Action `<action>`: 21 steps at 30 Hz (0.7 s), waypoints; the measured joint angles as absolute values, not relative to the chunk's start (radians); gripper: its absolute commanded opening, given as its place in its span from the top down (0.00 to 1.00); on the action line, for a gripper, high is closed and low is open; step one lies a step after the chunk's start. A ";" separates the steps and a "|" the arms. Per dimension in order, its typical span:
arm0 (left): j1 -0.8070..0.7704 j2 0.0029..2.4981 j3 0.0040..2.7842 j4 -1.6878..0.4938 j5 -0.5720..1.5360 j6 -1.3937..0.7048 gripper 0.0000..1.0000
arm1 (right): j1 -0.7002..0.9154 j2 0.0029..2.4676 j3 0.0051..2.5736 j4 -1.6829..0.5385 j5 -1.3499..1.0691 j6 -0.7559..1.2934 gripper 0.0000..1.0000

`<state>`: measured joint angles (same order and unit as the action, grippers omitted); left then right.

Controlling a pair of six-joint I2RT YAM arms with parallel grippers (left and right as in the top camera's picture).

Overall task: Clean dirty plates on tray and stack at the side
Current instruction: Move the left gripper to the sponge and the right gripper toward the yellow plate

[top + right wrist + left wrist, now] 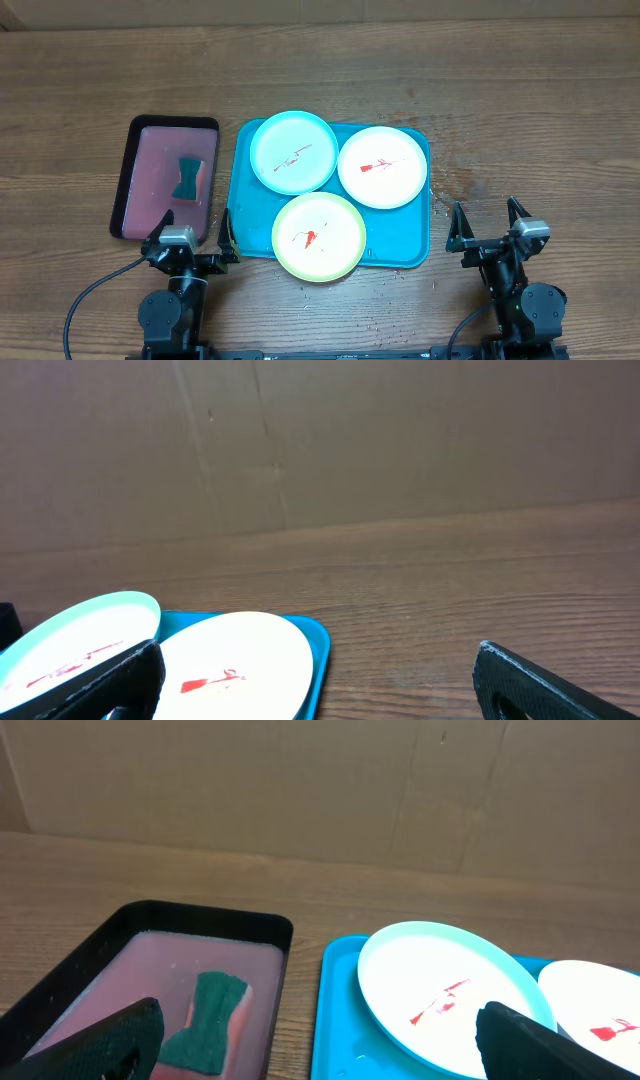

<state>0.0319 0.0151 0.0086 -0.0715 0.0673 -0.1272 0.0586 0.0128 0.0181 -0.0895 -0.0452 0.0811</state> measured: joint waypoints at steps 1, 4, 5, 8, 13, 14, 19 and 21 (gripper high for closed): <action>0.032 0.015 0.009 -0.072 0.067 -0.127 0.00 | 0.059 0.013 0.019 -0.089 -0.045 0.081 0.00; 0.032 0.015 0.009 -0.072 0.067 -0.127 0.00 | 0.059 0.013 0.018 -0.089 -0.045 0.081 0.00; 0.032 0.015 0.009 -0.072 0.067 -0.127 0.00 | 0.059 0.013 0.018 -0.089 -0.046 0.081 0.00; 0.032 0.015 0.009 -0.072 0.067 -0.128 0.00 | 0.059 0.013 0.018 -0.089 -0.045 0.081 0.00; 0.032 0.015 0.009 -0.072 0.067 -0.127 0.00 | 0.059 0.013 0.018 -0.089 -0.045 0.081 0.00; 0.032 0.015 0.009 -0.072 0.067 -0.127 0.00 | 0.059 0.013 0.018 -0.089 -0.045 0.081 0.00; 0.032 0.015 0.009 -0.072 0.067 -0.127 0.00 | 0.059 0.013 0.019 -0.089 -0.045 0.081 0.00; 0.032 0.015 0.009 -0.073 0.067 -0.127 0.00 | 0.059 0.013 0.019 -0.101 -0.045 0.081 0.00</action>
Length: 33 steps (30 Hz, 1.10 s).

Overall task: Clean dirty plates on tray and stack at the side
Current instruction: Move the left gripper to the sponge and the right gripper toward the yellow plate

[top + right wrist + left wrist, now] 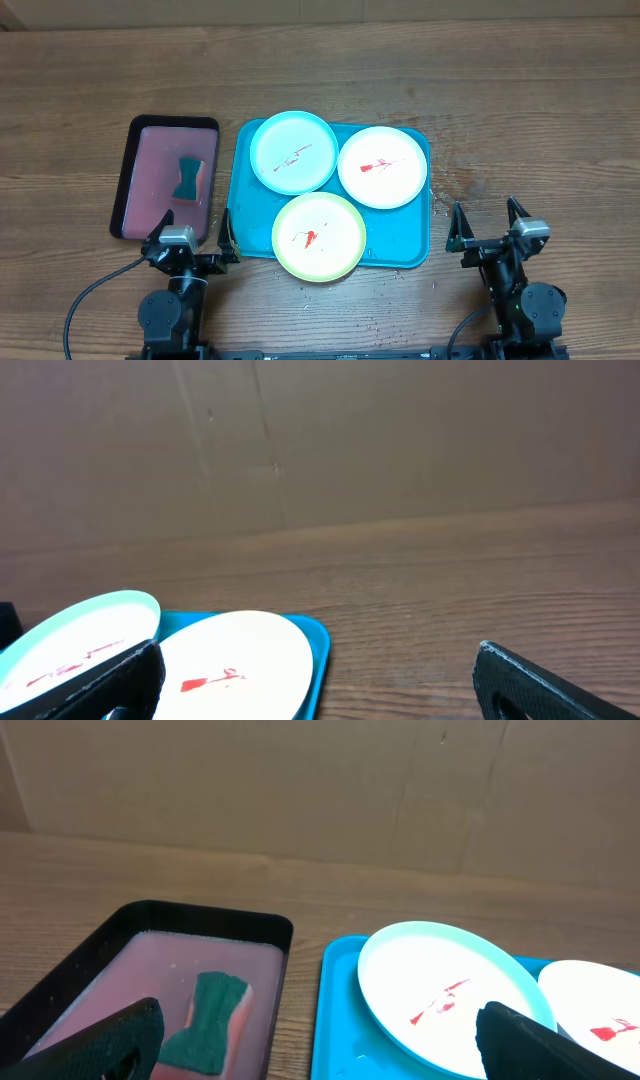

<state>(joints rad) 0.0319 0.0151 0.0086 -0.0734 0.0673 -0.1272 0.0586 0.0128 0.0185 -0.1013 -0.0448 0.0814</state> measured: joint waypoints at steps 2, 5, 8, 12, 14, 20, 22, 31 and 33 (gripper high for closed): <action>0.032 0.015 0.011 -0.085 0.067 -0.127 0.00 | 0.059 0.013 0.019 -0.132 -0.044 0.081 0.00; 0.032 0.015 0.027 -0.121 0.061 -0.127 0.00 | 0.059 0.013 0.031 -0.163 -0.041 0.082 0.00; 0.032 0.021 0.056 -0.179 0.047 -0.128 0.00 | 0.059 0.020 0.056 -0.196 -0.036 0.101 0.00; 0.032 0.084 0.119 -0.257 0.037 -0.127 0.00 | 0.059 0.076 0.112 -0.220 -0.034 0.148 0.00; 0.032 0.135 0.162 -0.286 0.033 -0.127 0.00 | 0.059 0.131 0.151 -0.241 -0.033 0.169 0.00; 0.032 0.403 0.366 -0.366 0.028 -0.127 0.00 | 0.059 0.366 0.335 -0.334 -0.038 0.201 0.00; 0.032 0.502 0.445 -0.423 0.026 -0.127 0.00 | 0.059 0.454 0.416 -0.373 -0.048 0.207 0.00; 0.032 0.913 0.860 -0.793 0.025 -0.127 0.00 | 0.059 0.852 0.811 -0.709 -0.118 0.210 0.00; 0.032 0.959 0.910 -0.842 0.025 -0.127 0.00 | 0.059 0.913 0.867 -0.736 -0.131 0.210 0.00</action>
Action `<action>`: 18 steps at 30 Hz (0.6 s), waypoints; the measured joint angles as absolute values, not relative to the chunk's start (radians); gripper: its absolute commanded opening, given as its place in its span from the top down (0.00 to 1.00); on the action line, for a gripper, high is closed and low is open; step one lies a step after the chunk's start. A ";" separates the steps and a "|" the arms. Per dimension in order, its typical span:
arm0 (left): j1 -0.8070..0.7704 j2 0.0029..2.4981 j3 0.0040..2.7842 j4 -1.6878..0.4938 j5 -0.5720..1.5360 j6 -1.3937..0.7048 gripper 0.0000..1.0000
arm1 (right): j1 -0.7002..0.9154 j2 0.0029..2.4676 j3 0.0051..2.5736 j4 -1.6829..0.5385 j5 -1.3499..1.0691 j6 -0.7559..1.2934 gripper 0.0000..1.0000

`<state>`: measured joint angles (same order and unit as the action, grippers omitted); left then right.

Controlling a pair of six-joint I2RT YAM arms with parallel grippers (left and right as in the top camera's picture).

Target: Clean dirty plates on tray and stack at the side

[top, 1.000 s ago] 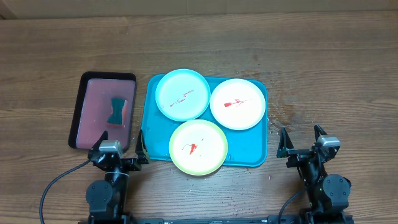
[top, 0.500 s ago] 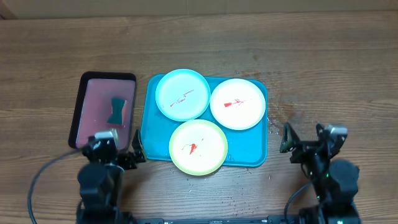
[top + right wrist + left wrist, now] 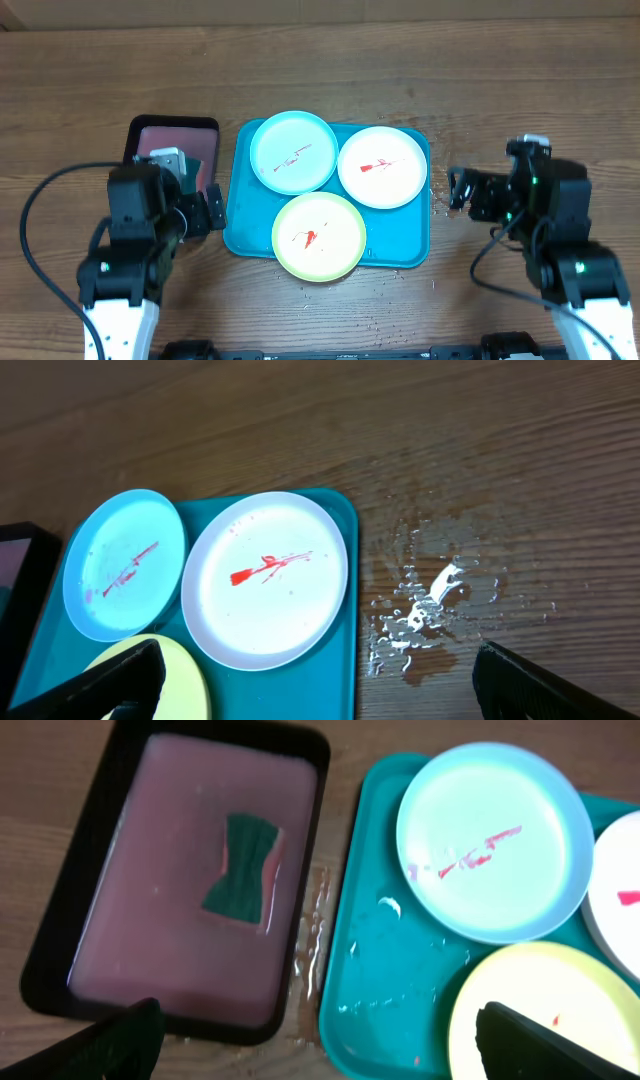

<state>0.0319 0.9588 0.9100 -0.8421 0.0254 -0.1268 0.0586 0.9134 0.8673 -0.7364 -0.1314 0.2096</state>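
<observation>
A teal tray (image 3: pixel 410 245) holds three plates streaked with red: a light blue plate (image 3: pixel 293 151), a white plate (image 3: pixel 383 166) and a yellow-green plate (image 3: pixel 319 236). To its left a green sponge (image 3: pixel 243 867) lies in pink water in a black tub (image 3: pixel 318 815). My left gripper (image 3: pixel 200 205) hangs open and empty over the gap between the tub and the tray (image 3: pixel 385 970). Off the tray's right edge, my right gripper (image 3: pixel 468 192) is also open and empty above the table. Both wrist views look down; the right one shows the white plate (image 3: pixel 265 580).
Spilled water (image 3: pixel 430 600) wets the wooden table just right of the tray. More wet patches lie between tub and tray (image 3: pixel 310 935). A cardboard wall runs along the table's far edge.
Both arms have left the table's front edge and stand higher and farther in. The left is now by the tub and tray, the right beside the tray's right edge. Both stay open.
At both earlier moments the arms sat low at the front edge, open, their cameras facing the far wall, with the plates and sponge where they are now. Now both arms are raised over the table, looking down.
</observation>
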 measured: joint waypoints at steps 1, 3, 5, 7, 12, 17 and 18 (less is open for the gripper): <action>0.032 0.976 0.925 -0.859 0.025 -0.127 0.00 | 0.059 0.941 0.891 -0.743 -0.144 0.210 0.00; 0.032 1.003 0.940 -0.874 0.030 -0.127 0.00 | 0.059 0.975 0.915 -0.739 -0.181 0.210 0.00; 0.032 1.021 0.941 -0.881 0.039 -0.127 0.00 | 0.059 0.996 0.920 -0.716 -0.230 0.210 0.00; 0.032 1.033 0.941 -0.880 0.046 -0.127 0.00 | 0.059 1.008 0.920 -0.698 -0.272 0.210 0.00; 0.032 1.036 0.941 -0.812 0.041 -0.127 0.00 | 0.082 1.039 0.920 -0.690 -0.328 0.209 0.02; 0.050 1.055 0.949 -0.777 -0.004 -0.129 0.08 | 0.224 1.132 0.921 -0.700 -0.309 0.209 0.09; 0.060 1.067 0.955 -0.778 -0.012 -0.129 0.09 | 0.257 1.158 0.921 -0.701 -0.302 0.209 0.11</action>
<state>0.0605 1.0668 0.9546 -0.7776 -0.0124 -0.1291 0.2569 1.1584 0.9211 -0.7013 -0.3023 0.2092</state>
